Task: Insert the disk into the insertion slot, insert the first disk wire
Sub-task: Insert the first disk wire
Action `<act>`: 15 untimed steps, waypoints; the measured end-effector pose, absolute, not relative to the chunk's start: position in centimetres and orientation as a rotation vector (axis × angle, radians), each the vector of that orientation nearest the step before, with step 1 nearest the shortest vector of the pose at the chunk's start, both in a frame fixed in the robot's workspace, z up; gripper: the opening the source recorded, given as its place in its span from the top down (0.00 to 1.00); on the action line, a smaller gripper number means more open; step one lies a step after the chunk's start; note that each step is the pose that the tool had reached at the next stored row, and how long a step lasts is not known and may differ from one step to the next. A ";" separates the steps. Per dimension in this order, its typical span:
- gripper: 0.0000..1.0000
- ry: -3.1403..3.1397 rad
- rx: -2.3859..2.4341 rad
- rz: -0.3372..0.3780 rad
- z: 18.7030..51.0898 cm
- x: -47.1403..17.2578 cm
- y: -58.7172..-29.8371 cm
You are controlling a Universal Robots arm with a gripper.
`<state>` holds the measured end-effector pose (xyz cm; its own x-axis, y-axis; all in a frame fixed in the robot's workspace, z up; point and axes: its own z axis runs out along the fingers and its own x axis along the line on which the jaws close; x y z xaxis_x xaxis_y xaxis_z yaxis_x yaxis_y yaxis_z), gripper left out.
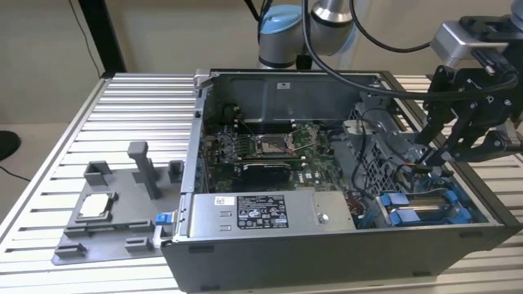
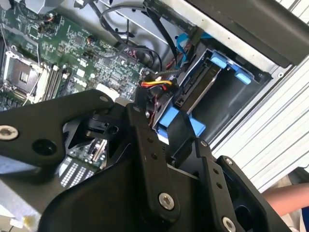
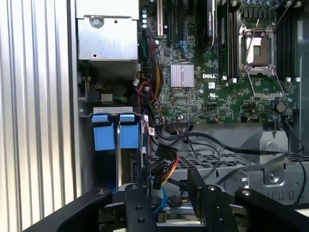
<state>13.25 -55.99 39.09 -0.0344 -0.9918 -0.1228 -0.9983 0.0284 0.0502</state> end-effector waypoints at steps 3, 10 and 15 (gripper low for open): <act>0.00 2.212 -2.140 0.180 38.8 13.3 -56.0; 0.00 2.223 -2.103 0.151 38.1 13.3 -56.1; 0.00 2.249 -2.068 0.143 37.8 13.3 -56.2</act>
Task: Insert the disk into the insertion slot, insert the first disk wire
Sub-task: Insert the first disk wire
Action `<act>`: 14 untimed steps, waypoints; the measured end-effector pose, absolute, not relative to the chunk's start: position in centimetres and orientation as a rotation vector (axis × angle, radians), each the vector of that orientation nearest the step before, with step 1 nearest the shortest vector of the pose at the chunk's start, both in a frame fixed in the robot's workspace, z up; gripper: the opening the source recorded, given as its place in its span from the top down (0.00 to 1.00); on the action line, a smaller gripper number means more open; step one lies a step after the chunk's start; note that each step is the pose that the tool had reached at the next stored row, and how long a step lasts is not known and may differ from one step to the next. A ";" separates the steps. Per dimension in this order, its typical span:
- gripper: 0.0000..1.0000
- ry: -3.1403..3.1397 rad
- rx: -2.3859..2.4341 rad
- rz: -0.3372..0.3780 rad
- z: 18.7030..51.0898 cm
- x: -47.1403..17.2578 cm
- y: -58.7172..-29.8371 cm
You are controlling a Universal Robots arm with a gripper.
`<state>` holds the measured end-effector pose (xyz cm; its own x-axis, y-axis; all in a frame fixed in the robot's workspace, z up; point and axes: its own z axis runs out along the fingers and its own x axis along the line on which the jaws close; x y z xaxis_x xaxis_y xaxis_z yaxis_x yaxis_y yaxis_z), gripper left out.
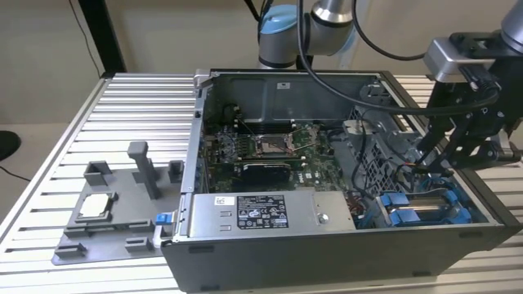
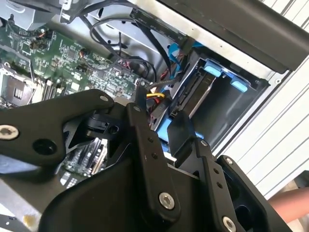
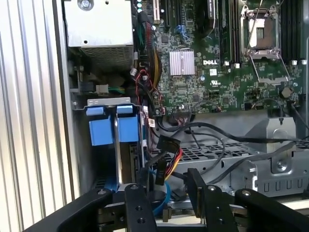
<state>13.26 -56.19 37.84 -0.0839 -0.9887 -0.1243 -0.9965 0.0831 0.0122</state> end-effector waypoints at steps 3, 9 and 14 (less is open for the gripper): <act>0.00 2.265 -2.049 0.142 37.8 13.3 -56.2; 0.00 2.299 -2.007 0.139 37.4 13.0 -56.3; 0.00 2.306 -1.993 0.133 37.2 12.7 -56.3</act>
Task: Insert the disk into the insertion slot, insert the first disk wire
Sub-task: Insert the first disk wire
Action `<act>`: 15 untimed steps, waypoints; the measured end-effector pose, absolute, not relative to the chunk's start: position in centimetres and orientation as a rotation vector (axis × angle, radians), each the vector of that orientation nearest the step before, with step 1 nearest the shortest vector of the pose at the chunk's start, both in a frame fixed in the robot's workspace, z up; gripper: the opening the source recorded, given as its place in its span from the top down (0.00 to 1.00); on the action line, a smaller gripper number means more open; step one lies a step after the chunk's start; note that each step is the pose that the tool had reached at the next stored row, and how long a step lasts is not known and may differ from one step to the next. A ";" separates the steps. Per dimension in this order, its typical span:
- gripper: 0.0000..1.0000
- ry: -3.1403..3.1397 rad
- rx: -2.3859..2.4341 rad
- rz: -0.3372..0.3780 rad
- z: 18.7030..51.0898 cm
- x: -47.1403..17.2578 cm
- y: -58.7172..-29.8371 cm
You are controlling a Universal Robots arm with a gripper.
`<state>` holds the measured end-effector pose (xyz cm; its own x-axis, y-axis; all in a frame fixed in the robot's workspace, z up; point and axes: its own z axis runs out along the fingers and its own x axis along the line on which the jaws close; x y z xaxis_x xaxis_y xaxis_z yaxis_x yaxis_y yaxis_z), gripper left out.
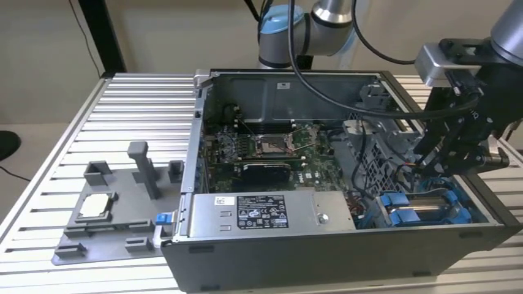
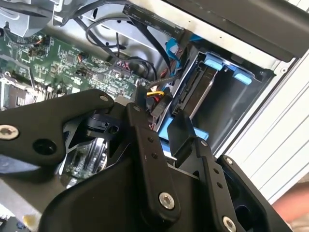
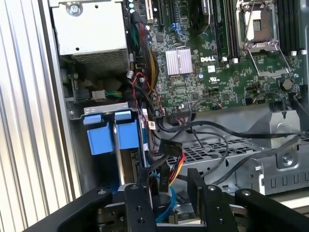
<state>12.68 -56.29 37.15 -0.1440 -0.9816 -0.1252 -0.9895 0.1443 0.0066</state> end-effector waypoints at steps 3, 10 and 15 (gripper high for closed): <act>0.00 2.318 -1.979 0.132 37.0 12.7 -56.4; 0.00 2.364 -1.920 0.128 36.8 12.8 -56.4; 0.00 2.404 -1.868 0.125 36.6 12.8 -56.4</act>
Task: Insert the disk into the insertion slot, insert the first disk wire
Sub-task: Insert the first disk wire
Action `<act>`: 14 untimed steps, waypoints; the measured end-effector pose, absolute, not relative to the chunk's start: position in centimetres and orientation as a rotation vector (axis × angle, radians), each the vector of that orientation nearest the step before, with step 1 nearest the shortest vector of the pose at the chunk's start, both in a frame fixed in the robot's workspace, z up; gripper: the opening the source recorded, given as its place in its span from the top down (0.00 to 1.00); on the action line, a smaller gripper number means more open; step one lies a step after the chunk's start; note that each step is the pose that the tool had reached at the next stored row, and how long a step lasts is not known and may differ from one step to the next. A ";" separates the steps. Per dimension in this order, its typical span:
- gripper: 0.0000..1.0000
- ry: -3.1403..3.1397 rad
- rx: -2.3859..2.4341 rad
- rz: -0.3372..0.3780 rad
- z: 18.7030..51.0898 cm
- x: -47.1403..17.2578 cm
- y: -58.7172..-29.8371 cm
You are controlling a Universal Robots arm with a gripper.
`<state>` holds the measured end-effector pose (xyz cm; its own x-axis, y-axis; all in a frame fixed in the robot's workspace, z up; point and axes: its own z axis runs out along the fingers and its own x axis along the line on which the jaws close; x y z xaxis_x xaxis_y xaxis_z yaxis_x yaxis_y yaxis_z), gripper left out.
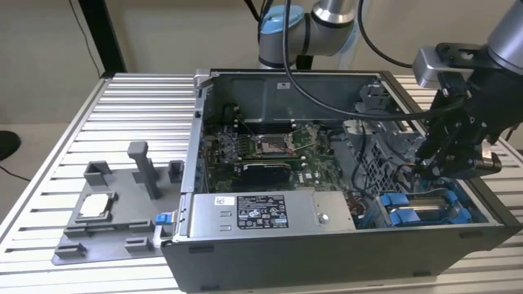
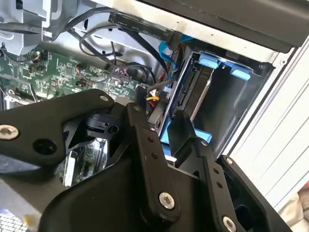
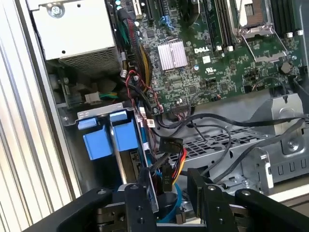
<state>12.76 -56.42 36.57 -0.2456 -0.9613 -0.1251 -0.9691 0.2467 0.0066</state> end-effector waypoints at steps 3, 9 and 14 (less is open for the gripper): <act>0.00 2.404 -1.867 0.125 36.5 12.7 -56.4; 0.00 2.403 -1.868 0.125 36.5 12.7 -56.3; 0.00 2.403 -1.868 0.125 36.4 12.7 -56.3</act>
<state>12.68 -56.29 36.41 -0.2449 -0.9614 -0.1253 -0.9693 0.2460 0.0066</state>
